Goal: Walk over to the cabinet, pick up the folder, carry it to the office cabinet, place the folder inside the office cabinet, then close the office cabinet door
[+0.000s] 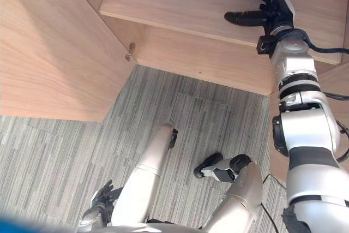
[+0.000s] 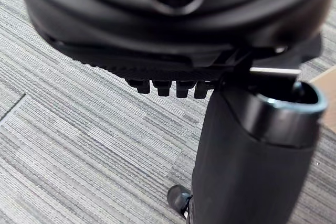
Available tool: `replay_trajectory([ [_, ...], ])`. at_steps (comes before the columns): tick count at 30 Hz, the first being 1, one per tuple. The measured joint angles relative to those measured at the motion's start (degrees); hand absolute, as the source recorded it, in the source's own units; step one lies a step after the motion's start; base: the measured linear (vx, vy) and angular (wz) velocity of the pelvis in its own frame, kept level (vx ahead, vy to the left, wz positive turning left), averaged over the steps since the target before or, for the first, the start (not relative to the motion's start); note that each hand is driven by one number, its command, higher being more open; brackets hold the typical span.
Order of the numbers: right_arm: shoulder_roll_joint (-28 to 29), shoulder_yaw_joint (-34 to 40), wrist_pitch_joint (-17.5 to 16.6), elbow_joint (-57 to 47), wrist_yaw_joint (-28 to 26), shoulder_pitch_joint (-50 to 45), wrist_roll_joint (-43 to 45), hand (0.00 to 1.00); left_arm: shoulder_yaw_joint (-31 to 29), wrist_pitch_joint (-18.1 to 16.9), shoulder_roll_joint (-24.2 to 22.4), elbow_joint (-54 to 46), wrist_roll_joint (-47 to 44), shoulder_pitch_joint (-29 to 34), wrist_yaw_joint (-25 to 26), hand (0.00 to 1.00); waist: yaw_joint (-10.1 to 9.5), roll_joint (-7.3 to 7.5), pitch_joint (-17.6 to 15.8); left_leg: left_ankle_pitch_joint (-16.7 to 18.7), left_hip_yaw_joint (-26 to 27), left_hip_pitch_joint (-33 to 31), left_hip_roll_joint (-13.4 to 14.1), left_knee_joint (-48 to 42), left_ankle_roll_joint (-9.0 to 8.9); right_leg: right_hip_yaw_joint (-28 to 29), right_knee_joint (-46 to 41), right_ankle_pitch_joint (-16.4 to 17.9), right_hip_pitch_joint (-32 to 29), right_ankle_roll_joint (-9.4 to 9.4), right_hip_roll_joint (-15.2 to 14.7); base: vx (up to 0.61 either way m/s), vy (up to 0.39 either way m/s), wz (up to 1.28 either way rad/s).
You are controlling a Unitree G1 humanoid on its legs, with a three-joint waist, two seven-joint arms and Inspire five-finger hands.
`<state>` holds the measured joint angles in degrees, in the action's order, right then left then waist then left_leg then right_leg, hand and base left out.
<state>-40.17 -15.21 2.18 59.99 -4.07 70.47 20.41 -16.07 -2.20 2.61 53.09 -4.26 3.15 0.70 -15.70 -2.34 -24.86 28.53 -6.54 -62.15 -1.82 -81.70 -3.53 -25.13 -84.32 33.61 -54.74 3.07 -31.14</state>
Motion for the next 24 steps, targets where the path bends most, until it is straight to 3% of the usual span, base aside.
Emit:
replay_trajectory([
  [4, -0.62, -4.01, -2.54, -7.62, -3.13, -6.46, -6.87, 1.0, 1.48, -0.08, 0.5, 0.13, 0.48, 0.42, -1.19, 1.0, 0.47, 0.31, 0.08, 0.01, 0.38, 1.73, 0.74, 1.25, 0.0, 0.05, 1.33, -0.37, 1.22, -0.2, 0.87, 0.02, -0.023, -0.1],
  [10, -2.36, -6.27, -5.58, -10.96, -9.25, -11.02, -6.78, 1.0, 2.41, -1.15, 1.71, 0.72, 0.51, 0.44, -2.26, 1.0, 1.34, 1.75, 0.41, 0.06, 1.04, 3.12, 1.5, 2.32, -0.06, 0.23, 2.23, -0.49, 2.0, -0.15, 1.37, 0.02, -0.024, -0.05],
  [18, -2.29, -5.96, -6.49, -10.82, -9.34, -12.34, -6.76, 1.0, 2.44, -1.31, 1.95, 2.54, 0.45, -0.13, -2.24, 1.0, 1.49, 2.22, 0.54, 0.35, 1.09, 3.01, 1.63, 1.47, 0.16, 0.35, 1.8, -0.54, 2.02, -0.18, 1.37, 0.0, 0.0, 0.0],
  [24, 0.4, -5.72, -6.61, -10.76, -6.18, -12.65, -6.91, 1.0, 2.45, -1.36, 2.09, 3.44, 0.45, -0.14, -1.58, 1.0, 1.9, 2.73, 0.82, 0.54, 1.42, 3.43, 1.8, 1.46, 0.33, 0.6, 1.87, -0.62, 2.22, -0.31, 1.38, 0.0, -0.002, -0.01],
])
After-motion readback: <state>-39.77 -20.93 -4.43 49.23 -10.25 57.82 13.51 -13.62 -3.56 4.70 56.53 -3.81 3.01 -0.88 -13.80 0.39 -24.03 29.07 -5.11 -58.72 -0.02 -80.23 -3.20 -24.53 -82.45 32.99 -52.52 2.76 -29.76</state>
